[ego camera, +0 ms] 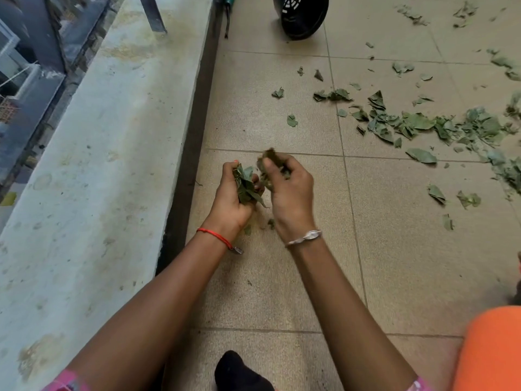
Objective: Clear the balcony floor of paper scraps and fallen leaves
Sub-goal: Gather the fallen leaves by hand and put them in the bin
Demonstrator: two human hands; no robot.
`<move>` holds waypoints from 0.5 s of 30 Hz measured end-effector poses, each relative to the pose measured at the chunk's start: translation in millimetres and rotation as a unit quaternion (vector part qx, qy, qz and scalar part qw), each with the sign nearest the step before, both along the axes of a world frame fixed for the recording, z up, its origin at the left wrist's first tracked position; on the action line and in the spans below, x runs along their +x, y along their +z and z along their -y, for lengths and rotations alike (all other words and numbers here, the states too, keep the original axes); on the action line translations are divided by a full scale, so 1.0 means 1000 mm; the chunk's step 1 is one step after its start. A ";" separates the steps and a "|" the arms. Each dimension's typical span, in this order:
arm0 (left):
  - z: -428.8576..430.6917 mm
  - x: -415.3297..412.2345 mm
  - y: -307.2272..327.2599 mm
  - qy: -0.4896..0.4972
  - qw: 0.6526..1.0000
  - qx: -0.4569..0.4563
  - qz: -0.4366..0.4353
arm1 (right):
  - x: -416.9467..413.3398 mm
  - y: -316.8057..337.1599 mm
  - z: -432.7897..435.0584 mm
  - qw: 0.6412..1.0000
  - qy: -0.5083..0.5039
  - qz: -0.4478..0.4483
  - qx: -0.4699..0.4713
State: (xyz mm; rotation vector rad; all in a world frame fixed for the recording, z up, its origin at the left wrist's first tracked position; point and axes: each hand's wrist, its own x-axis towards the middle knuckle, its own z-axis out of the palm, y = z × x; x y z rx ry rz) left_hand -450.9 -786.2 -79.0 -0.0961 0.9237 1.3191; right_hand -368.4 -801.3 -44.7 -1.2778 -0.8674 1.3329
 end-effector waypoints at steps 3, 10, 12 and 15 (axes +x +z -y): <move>0.004 0.003 0.003 -0.014 1.000 0.023 0.010 | -0.021 -0.006 0.008 0.963 0.023 0.218 0.155; 0.005 0.000 -0.007 -0.031 0.998 0.050 0.025 | -0.029 -0.020 0.014 0.941 0.067 0.271 0.191; 0.007 0.004 -0.006 -0.032 0.995 0.080 0.049 | -0.027 -0.018 0.015 0.946 0.063 0.255 0.192; 0.008 0.006 -0.001 -0.019 0.995 0.081 0.054 | -0.027 -0.020 0.012 0.941 0.041 0.270 0.198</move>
